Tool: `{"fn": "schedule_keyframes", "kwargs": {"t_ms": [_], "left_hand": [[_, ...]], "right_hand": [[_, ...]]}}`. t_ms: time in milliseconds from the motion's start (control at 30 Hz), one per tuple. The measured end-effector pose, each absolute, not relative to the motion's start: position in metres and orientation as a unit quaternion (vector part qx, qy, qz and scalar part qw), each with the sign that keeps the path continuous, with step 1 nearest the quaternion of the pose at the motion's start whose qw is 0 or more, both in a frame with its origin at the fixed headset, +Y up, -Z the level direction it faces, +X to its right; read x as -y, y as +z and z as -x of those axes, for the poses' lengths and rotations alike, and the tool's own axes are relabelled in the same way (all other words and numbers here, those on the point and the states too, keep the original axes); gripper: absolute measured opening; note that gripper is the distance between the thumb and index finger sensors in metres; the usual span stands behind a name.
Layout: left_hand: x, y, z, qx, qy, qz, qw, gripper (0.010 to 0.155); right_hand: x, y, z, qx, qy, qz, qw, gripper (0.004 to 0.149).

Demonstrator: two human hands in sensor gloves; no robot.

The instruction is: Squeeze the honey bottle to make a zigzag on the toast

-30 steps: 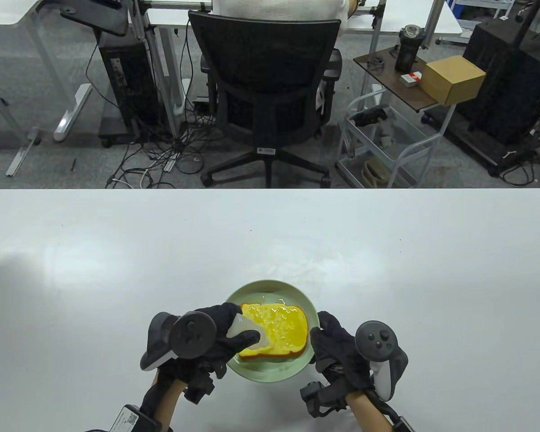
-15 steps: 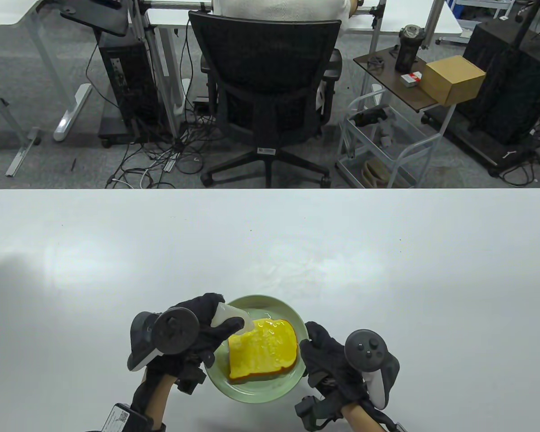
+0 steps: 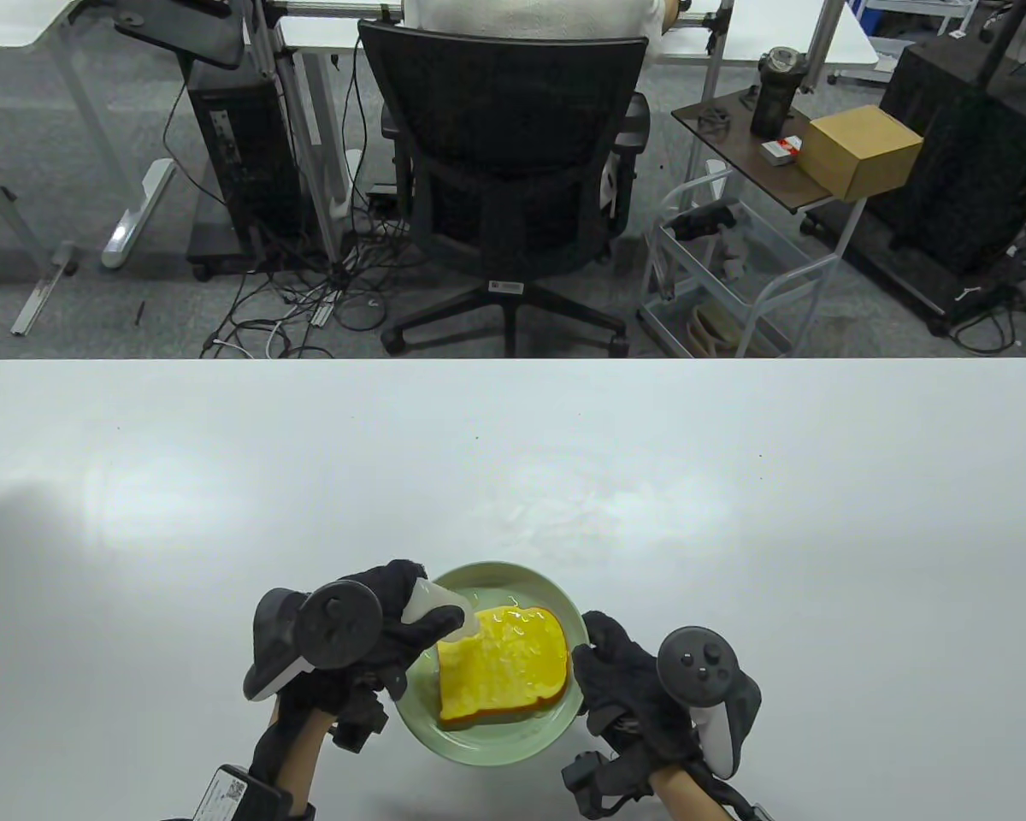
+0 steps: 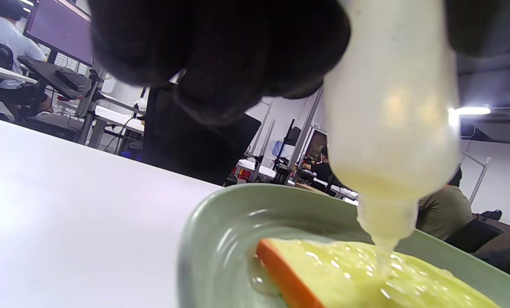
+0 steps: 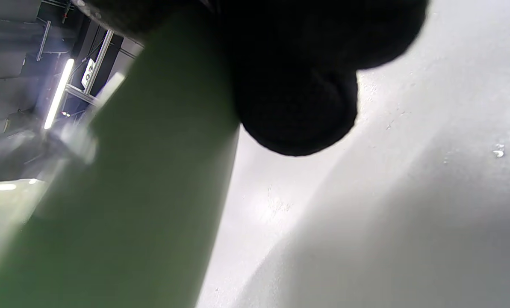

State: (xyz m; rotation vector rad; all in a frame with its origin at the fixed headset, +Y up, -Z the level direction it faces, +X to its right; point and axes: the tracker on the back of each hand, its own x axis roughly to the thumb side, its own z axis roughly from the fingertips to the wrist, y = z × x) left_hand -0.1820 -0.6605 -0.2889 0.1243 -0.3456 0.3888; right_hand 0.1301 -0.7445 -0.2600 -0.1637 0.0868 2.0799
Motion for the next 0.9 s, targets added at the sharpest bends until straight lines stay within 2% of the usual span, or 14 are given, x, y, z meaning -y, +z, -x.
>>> {"fn": "schedule_keyframes", "kwargs": {"t_ms": [433,900], "left_hand": [[0.653,-0.28,0.163,0.214,0.185,-0.017,0.959,0.081],[0.653,-0.285,0.182,0.168,0.187,-0.039,0.967,0.08]], "right_hand": [[0.744,-0.266,-0.145,-0.023,0.846,0.108,0.522,0.056],[0.743,-0.26,-0.134,-0.031,0.855,0.077,0.511,0.056]]}}
